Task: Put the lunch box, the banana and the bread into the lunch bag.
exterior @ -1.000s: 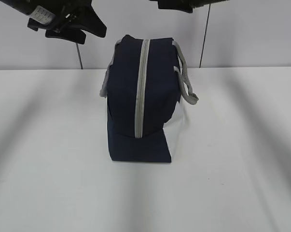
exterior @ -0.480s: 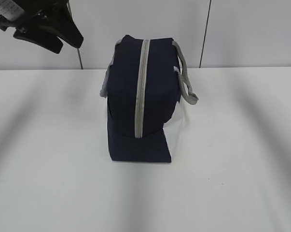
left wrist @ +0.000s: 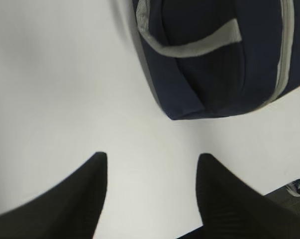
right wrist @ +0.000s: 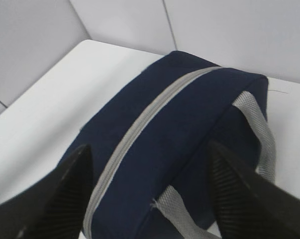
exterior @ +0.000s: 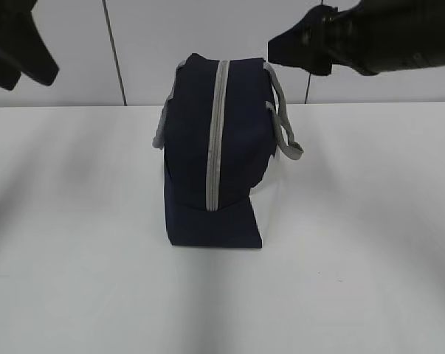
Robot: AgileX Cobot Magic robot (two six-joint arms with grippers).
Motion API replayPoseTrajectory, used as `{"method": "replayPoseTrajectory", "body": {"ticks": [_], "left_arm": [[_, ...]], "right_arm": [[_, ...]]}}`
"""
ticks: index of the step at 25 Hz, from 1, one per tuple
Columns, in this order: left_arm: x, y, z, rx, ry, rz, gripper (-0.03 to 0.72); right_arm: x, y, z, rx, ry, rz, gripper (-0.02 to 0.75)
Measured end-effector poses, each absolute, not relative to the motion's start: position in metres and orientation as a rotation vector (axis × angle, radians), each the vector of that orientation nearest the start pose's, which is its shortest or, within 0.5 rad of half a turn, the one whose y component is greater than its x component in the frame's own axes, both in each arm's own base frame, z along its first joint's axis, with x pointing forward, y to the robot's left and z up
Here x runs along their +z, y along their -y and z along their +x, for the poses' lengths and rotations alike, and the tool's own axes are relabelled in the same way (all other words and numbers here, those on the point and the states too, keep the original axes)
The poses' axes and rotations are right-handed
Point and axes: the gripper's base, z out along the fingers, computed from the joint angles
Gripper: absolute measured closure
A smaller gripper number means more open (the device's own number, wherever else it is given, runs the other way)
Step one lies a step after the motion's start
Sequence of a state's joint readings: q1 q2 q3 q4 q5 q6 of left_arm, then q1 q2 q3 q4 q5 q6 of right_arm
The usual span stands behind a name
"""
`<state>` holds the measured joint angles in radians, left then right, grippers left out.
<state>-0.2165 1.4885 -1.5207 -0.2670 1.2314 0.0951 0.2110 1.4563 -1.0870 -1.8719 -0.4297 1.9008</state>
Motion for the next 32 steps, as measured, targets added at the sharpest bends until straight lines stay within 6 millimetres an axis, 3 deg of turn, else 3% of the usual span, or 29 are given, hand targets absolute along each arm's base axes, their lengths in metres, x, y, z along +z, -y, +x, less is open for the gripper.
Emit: {"method": "replayPoseTrajectory", "body": {"ticks": [4, 9, 16, 23, 32], "left_arm": [[0.379, 0.076, 0.247, -0.396, -2.611, 0.321, 0.292], [0.370, 0.062, 0.189, -0.379, -2.548, 0.304, 0.296], [0.336, 0.042, 0.125, -0.301, -2.522, 0.308, 0.303], [0.308, 0.026, 0.075, -0.247, -2.457, 0.246, 0.307], [0.280, 0.015, 0.036, -0.215, -2.371, 0.226, 0.307]], "right_arm": [[0.316, -0.111, 0.290, 0.417, -1.918, -0.455, 0.214], [0.308, -0.119, 0.271, 0.385, -1.918, -0.476, 0.214], [0.300, -0.111, 0.254, 0.367, -1.934, -0.467, 0.226], [0.299, -0.103, 0.233, 0.366, -1.918, -0.466, 0.227], [0.309, -0.100, 0.224, 0.378, -1.877, -0.473, 0.227]]}}
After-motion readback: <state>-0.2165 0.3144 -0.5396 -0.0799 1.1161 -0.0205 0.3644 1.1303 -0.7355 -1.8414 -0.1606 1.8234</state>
